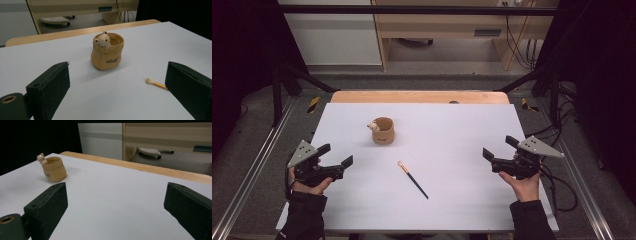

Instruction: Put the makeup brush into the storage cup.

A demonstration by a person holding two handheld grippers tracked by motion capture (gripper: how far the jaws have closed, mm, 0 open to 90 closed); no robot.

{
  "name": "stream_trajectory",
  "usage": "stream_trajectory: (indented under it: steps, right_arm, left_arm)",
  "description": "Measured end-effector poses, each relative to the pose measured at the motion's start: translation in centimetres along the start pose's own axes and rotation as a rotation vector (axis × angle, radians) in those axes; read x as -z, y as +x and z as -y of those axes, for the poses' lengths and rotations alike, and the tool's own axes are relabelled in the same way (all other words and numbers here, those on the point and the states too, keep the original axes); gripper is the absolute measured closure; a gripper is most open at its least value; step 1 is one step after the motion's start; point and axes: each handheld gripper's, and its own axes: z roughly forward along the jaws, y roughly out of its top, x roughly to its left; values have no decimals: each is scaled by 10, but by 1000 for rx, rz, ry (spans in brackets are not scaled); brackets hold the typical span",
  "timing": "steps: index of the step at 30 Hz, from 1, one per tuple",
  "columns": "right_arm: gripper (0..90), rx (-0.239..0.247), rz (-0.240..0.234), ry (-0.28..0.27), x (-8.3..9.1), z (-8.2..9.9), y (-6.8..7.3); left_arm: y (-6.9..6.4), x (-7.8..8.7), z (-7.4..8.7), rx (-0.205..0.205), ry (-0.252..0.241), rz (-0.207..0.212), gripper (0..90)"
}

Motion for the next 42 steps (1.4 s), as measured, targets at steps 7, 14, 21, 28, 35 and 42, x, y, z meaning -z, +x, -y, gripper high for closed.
stream_trajectory:
  steps: [7, 14, 21, 28, 35, 42]
  right_arm:
    - [55, 0, 6, -1, 2, 0, 0]
    - [53, 6, 9, 13, -2, 1, 2]
    - [51, 19, -3, 24, -5, 2, 7]
    - [50, 17, -7, 27, -7, 2, 9]
    - [49, 33, -6, 32, -9, 1, 12]
    - [49, 27, -14, 37, -11, 1, 15]
  left_arm:
    - [-8, -4, 0, 0, 3, 4, 52]
    - [-19, -12, 1, -1, 14, 10, 55]
    - [-28, -19, 3, -1, 32, 18, 58]
    - [-41, -29, 6, -7, 55, 38, 59]
    - [-52, -38, 9, -19, 81, 46, 60]
    - [-62, -46, 12, -27, 101, 59, 62]
